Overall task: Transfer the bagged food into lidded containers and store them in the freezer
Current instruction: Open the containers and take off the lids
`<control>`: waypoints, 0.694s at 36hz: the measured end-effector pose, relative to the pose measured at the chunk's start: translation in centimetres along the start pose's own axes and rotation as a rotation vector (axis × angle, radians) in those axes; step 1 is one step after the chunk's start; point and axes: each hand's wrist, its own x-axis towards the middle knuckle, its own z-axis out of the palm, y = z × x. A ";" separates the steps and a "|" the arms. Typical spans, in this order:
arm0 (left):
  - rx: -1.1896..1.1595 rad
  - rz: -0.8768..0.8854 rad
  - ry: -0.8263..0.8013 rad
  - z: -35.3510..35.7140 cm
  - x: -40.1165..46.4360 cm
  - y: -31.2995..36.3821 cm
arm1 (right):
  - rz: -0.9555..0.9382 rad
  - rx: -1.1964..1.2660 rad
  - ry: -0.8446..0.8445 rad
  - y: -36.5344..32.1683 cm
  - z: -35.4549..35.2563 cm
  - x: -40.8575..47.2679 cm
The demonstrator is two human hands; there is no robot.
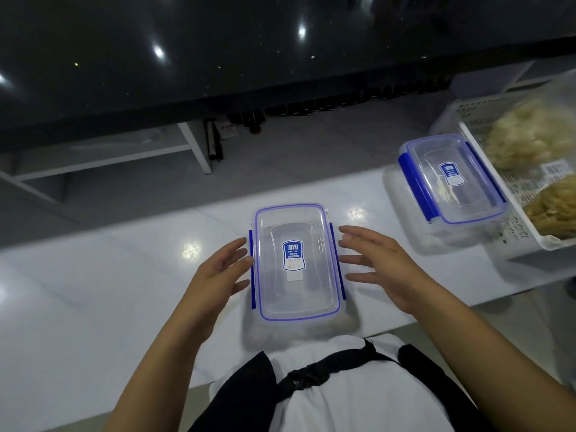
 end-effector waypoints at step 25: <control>-0.025 0.006 0.150 -2.6 -3.7 3.4 | -0.036 -0.169 -0.186 -7.2 6.1 -0.2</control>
